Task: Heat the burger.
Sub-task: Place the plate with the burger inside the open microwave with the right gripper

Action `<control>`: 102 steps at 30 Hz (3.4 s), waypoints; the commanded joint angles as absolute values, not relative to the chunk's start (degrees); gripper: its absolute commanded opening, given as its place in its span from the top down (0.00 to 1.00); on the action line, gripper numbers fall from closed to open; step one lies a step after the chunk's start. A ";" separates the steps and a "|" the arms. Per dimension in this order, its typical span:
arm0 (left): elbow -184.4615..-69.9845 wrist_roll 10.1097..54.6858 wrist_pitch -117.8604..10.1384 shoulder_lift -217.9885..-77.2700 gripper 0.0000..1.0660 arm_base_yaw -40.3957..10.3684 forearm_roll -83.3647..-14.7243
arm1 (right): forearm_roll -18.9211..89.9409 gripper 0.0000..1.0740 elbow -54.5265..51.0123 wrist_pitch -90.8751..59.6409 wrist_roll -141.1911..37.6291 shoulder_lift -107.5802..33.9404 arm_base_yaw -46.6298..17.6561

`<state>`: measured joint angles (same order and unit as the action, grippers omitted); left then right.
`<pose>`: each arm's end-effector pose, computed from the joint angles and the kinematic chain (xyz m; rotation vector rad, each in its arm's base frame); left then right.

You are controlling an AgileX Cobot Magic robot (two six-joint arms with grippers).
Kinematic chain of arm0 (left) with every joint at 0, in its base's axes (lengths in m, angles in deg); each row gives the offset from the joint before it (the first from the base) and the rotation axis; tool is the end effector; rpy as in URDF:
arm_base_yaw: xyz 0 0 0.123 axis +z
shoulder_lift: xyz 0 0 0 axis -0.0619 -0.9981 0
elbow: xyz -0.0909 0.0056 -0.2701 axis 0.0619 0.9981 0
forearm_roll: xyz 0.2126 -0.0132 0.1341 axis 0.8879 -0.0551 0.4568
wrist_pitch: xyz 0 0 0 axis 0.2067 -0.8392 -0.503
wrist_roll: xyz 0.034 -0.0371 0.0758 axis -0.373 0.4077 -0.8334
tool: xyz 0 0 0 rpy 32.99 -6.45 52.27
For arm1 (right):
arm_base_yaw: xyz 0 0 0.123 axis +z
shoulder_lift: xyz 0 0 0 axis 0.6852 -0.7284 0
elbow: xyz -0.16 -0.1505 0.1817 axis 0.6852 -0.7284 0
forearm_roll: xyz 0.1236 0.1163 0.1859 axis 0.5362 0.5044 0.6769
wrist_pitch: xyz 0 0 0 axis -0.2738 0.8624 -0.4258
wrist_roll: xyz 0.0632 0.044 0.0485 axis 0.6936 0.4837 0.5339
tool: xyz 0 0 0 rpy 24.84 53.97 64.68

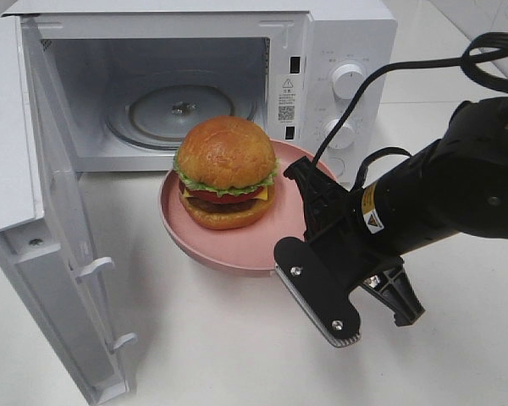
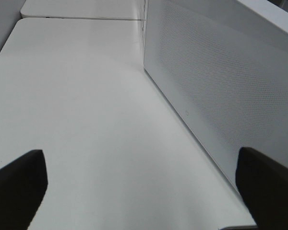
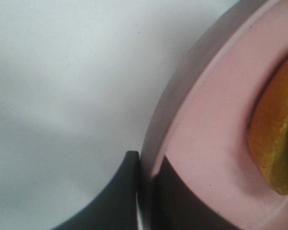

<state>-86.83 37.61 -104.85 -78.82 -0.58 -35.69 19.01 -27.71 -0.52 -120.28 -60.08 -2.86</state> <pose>-0.0094 -0.0012 0.2812 0.0498 2.0408 -0.0870 0.2245 0.1841 0.1658 -2.3452 1.1322 -0.3914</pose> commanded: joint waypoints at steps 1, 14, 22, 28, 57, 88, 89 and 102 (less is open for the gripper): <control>-86.66 37.55 -104.11 -77.96 0.06 -0.52 -35.75 | 18.55 1.00 -24.22 -4.93 -119.13 -61.29 -3.20; -86.66 37.55 -104.11 -77.96 0.06 -0.52 -35.75 | 18.49 1.00 -14.48 -1.95 -116.95 -67.82 -3.03; -86.66 37.55 -104.11 -77.96 0.06 -0.52 -35.75 | 18.49 1.00 -8.80 -0.98 -116.32 -72.29 -3.03; -86.66 37.55 -104.11 -77.96 0.06 -0.52 -35.75 | 18.49 1.00 -2.73 3.38 -116.32 -76.41 -3.03; -86.66 37.55 -104.11 -77.96 0.06 -0.52 -35.75 | 17.52 1.00 23.85 17.70 -107.16 -91.71 -2.40; -86.66 37.55 -103.88 -77.96 0.06 -0.52 -29.68 | 15.40 1.00 43.56 22.17 -105.67 -103.68 -3.72; -86.66 37.55 -103.88 -77.96 0.06 -0.52 -29.39 | 15.46 1.00 43.62 22.00 -105.67 -103.91 -3.89; -86.66 37.55 -103.65 -77.96 0.06 -0.52 -29.33 | 15.40 0.97 45.28 20.79 -105.38 -105.63 -4.57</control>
<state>-86.83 37.61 -104.45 -78.82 -0.58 -29.39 16.66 44.25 24.46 -105.78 -106.15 -4.23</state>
